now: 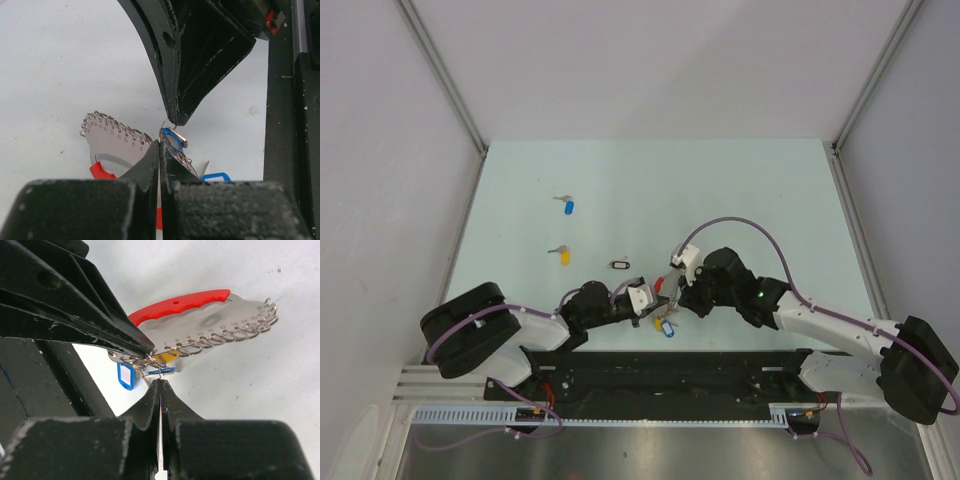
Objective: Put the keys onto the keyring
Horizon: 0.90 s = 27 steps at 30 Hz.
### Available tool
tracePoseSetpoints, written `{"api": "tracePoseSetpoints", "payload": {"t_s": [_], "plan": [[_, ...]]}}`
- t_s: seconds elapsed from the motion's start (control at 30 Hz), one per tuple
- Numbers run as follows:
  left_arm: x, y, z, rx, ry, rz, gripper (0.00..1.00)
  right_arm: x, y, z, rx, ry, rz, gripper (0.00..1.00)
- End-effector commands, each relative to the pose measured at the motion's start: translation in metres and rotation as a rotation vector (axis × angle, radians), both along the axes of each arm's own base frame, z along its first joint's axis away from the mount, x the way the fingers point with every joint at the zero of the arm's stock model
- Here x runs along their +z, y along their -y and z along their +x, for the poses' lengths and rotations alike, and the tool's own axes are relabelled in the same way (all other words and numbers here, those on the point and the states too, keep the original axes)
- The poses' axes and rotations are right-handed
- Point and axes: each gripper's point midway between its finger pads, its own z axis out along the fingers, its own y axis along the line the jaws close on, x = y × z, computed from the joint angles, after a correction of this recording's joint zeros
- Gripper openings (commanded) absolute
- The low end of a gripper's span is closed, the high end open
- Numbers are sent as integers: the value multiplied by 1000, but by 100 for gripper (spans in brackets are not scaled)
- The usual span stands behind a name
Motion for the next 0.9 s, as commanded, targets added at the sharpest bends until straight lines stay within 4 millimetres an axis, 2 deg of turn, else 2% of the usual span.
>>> {"api": "tracePoseSetpoints", "payload": {"t_s": [0.0,0.2,0.5,0.73,0.87], "plan": [[31,1,1,-4,59,-106,1,19,-12,13,-28,-9,84,0],[37,-2,-1,3,65,-141,0,8,-6,14,-63,-89,99,0],[46,-5,1,33,62,-204,0,-3,-11,7,-35,-179,111,0],[33,-5,0,37,11,-190,0,-3,-6,7,-41,-167,94,0],[12,-6,5,71,-49,-131,0,2,2,10,-80,-135,78,0]]}}
